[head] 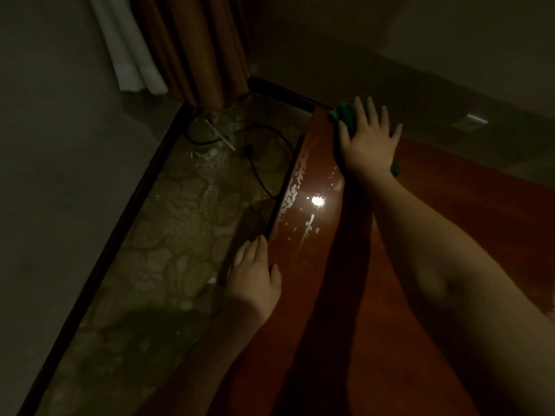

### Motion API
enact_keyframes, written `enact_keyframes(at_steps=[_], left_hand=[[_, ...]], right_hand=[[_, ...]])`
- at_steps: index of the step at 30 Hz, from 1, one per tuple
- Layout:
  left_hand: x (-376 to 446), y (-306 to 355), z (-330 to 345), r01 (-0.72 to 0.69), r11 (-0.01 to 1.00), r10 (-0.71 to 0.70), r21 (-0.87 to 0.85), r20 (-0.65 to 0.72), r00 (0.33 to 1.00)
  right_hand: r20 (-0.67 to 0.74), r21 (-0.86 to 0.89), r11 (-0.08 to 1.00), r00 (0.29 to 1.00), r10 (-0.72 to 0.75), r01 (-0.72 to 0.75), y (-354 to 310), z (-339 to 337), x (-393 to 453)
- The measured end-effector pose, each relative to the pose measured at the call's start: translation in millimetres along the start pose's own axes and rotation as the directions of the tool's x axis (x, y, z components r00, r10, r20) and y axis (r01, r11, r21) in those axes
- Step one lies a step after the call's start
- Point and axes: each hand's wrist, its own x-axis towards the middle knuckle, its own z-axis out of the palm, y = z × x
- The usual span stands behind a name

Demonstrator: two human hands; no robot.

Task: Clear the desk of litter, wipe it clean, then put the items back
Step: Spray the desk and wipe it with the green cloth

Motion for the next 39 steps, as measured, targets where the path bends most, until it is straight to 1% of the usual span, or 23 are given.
enact_keyframes(at_steps=[2,4,5,7,9,11,14,16,18,21,24,27,30,32,39], left_hand=[[-3.4,-5.1,-2.3,0.018,1.0,-0.019,0.016,0.023,1.0],[-8.7,-12.5,-4.3,0.009,1.0,-0.01,0.02,0.012,1.0],[-12.5,-16.3,-4.9,0.003,1.0,-0.003,0.011,0.005,1.0],[-23.2,-23.8,-5.0,-0.012,1.0,0.012,-0.019,-0.007,1.0],[-37.2,-31.3,-3.2,-0.041,0.999,0.04,-0.03,-0.015,0.999],[-53.6,-38.4,0.3,-0.078,0.997,0.077,-0.019,-0.021,0.997],[-77.4,-54.5,8.8,-0.113,0.992,0.115,0.053,-0.031,0.993],[-93.9,-69.6,13.9,-0.115,0.99,0.117,0.085,-0.018,0.993],[-113.0,-86.2,16.3,-0.113,0.989,0.113,0.09,0.011,0.994],[-140.8,-113.4,18.8,-0.103,0.993,0.102,0.056,0.019,0.995],[-162.8,-138.1,19.3,-0.066,0.998,0.066,0.013,0.014,0.998],[-179.2,-154.7,20.0,-0.083,0.996,0.083,0.029,-0.017,0.996],[-189.7,-161.4,22.7,-0.112,0.991,0.114,0.078,-0.02,0.993],[-197.4,-161.0,25.6,-0.143,0.981,0.148,0.133,-0.025,0.989],[-223.5,-149.5,36.1,-0.227,0.943,0.238,0.243,-0.015,0.971]], right_hand=[[-0.015,0.033,0.995,0.995,0.098,-0.097,-3.8,-0.8,-7.4],[-0.022,0.059,0.99,0.991,0.13,-0.128,-8.6,0.2,-21.7],[-0.021,0.051,0.993,0.994,0.108,-0.107,-11.6,1.1,-32.1],[0.0,0.022,1.0,1.0,0.002,-0.002,-19.2,5.0,-58.0],[0.052,0.0,0.994,0.992,-0.112,0.112,-29.2,10.4,-89.2],[0.103,-0.014,0.981,0.976,-0.191,0.193,-40.6,16.7,-125.9],[0.163,0.021,0.957,0.943,-0.289,0.289,-59.7,27.3,-189.9],[0.175,0.036,0.938,0.922,-0.345,0.344,-71.5,35.9,-236.1],[0.179,0.038,0.929,0.912,-0.37,0.369,-81.8,45.1,-279.6],[0.169,0.033,0.934,0.92,-0.355,0.355,-95.0,56.2,-340.4],[0.192,0.025,0.95,0.931,-0.311,0.312,-107.2,68.1,-396.1],[0.2,0.012,0.965,0.944,-0.261,0.264,-117.7,76.2,-441.5],[0.2,0.009,0.963,0.943,-0.266,0.27,-117.7,81.3,-464.9],[0.201,0.05,0.965,0.943,-0.264,0.259,-115.7,80.4,-473.2],[0.156,0.081,0.994,0.985,-0.08,0.068,-105.3,78.8,-484.1]])
